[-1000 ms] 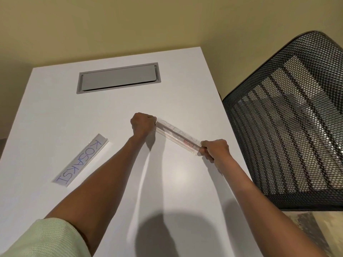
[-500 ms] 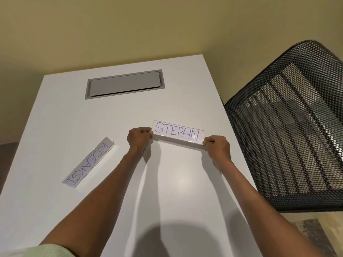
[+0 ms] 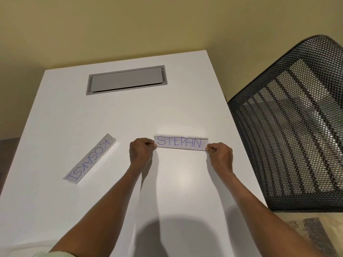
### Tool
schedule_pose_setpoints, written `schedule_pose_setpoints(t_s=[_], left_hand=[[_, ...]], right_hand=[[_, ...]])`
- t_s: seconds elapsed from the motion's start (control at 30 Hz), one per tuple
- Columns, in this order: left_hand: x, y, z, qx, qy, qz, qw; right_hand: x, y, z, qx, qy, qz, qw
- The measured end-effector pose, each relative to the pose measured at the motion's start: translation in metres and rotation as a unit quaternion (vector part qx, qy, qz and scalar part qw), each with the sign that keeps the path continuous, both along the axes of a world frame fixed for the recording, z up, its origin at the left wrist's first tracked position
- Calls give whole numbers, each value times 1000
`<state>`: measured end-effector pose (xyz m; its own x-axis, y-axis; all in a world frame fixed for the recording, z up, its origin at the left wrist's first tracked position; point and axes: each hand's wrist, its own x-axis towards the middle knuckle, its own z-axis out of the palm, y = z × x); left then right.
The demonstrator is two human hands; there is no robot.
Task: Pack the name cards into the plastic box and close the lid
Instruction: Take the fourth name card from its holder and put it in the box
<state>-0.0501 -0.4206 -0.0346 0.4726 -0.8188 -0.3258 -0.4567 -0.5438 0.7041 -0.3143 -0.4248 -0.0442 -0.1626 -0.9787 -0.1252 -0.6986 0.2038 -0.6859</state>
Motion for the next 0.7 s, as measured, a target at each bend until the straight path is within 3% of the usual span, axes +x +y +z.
schedule_pose_setpoints(t_s=[0.37, 0.47, 0.57, 0.7], left_hand=[[1, 3, 2, -24, -55, -64, 996], [4, 5, 1, -77, -121, -103, 984], [10, 2, 2, -144, -210, -224, 941], [18, -16, 10, -84, -216, -311, 922]], right_hand=[[-4, -2, -14, 7, -9, -23, 1000], [-7, -1, -13, -27, -3, -29, 999], [-10, -4, -3, -99, 30, 36, 994], [-13, -16, 15, -137, 124, 184, 965]])
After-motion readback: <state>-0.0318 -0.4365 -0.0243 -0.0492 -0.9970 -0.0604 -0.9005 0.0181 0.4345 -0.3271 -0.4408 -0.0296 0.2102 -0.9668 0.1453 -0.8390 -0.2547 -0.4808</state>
